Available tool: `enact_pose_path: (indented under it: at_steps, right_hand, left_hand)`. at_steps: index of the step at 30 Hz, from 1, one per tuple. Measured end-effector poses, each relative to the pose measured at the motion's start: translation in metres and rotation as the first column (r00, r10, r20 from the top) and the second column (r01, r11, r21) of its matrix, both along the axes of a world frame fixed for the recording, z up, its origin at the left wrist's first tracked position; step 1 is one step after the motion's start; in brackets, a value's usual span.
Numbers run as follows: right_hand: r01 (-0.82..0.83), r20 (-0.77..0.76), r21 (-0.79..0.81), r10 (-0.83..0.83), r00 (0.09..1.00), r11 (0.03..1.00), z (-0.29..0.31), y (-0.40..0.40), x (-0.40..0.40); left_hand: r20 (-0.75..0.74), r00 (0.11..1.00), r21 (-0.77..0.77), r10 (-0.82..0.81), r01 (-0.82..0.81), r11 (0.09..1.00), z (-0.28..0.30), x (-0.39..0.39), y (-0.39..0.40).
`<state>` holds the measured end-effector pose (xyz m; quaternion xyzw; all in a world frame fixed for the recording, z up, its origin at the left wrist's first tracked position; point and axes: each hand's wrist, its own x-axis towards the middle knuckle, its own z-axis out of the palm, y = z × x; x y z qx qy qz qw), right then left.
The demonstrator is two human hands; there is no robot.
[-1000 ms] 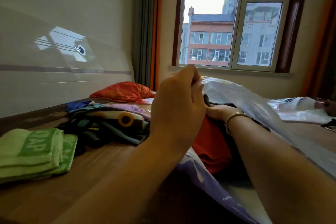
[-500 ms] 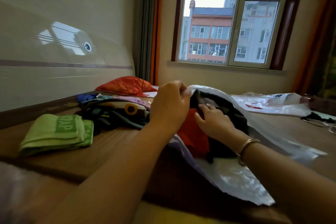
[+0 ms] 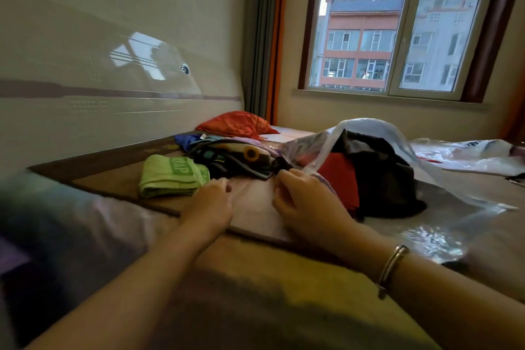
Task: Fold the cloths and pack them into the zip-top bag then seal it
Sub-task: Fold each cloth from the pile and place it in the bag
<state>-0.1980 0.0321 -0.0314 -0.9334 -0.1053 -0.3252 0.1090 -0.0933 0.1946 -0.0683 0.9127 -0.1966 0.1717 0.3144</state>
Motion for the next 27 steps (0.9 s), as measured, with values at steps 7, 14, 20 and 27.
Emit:
enact_pose_path:
  at_steps: [7,14,20,27]
  right_hand:
    - [0.123,-0.457,0.135,-0.048,0.888,0.983,-0.080,0.028,0.089]
    - [0.162,-0.582,-0.078,-0.177,0.794,0.984,-0.116,0.020,0.136]
    - [0.087,-0.628,-0.048,-0.098,0.772,0.995,-0.113,0.006,0.146]
    - [0.075,-0.623,-0.016,-0.069,0.779,0.997,-0.116,0.004,0.149]
  left_hand:
    - [0.033,0.986,0.266,0.165,-0.167,0.949,-0.053,0.053,0.079]
    - [0.019,0.956,0.318,0.292,-0.282,0.905,-0.050,0.125,0.096]
    - [-0.065,0.946,0.285,0.317,-0.287,0.915,-0.054,0.181,0.089]
    - [0.267,0.921,0.387,0.283,-0.371,0.844,-0.049,0.154,0.082]
